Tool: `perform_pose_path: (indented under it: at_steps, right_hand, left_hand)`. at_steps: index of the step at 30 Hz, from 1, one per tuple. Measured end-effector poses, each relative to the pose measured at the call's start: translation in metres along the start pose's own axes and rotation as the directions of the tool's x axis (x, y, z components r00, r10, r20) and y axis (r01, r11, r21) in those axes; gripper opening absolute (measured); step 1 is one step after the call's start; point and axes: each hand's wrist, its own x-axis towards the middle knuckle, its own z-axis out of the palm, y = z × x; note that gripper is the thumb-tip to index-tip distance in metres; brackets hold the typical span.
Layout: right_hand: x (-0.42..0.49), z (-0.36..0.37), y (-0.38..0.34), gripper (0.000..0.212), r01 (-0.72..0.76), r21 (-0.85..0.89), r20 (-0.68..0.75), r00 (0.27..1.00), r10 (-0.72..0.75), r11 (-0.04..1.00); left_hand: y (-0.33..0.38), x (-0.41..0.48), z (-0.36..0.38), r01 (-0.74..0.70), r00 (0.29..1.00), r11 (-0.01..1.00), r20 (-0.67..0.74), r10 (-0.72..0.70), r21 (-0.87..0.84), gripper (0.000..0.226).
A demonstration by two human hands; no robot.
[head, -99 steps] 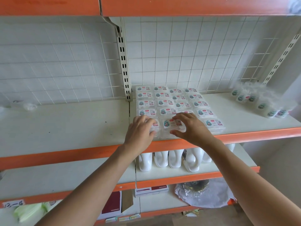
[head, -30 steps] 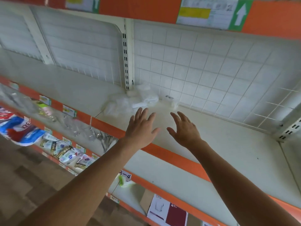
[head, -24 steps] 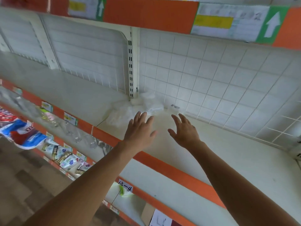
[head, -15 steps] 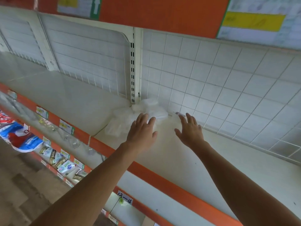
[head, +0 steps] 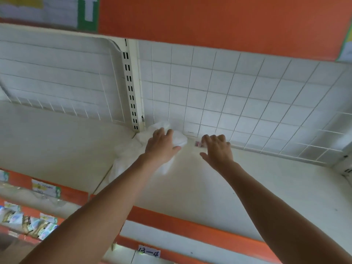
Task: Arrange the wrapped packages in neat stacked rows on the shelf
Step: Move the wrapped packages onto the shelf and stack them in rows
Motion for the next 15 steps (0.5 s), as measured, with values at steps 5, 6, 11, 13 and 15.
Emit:
perform_pose_path:
  at_steps: [5, 6, 11, 13, 15]
  right_hand:
    - [-0.019, 0.002, 0.005, 0.058, -0.126, 0.095, 0.091, 0.989, 0.117, 0.988]
    - [-0.024, 0.002, 0.006, 0.059, -0.156, 0.124, 0.122, 0.982, 0.141, 0.98]
    - [-0.055, -0.012, 0.02, 0.057, -0.275, 0.201, 0.11, 0.96, 0.257, 0.94]
    - [-0.069, -0.022, 0.028, 0.057, -0.326, 0.254, 0.069, 0.945, 0.319, 0.911]
    - [-0.082, -0.034, 0.036, 0.057, -0.364, 0.278, 0.022, 0.927, 0.373, 0.889]
  left_hand:
    - [-0.004, 0.006, 0.005, -0.077, 0.995, 0.996, -0.053, 0.08, 0.055, 0.055]
    - [-0.004, 0.005, 0.004, -0.095, 0.992, 0.994, -0.074, 0.098, 0.046, 0.056]
    - [0.013, -0.004, -0.003, -0.221, 0.964, 0.972, -0.172, 0.205, -0.08, 0.05]
    - [0.027, -0.009, -0.003, -0.275, 0.952, 0.951, -0.178, 0.249, -0.139, 0.049]
    - [0.043, -0.014, 0.001, -0.326, 0.939, 0.925, -0.181, 0.293, -0.195, 0.051]
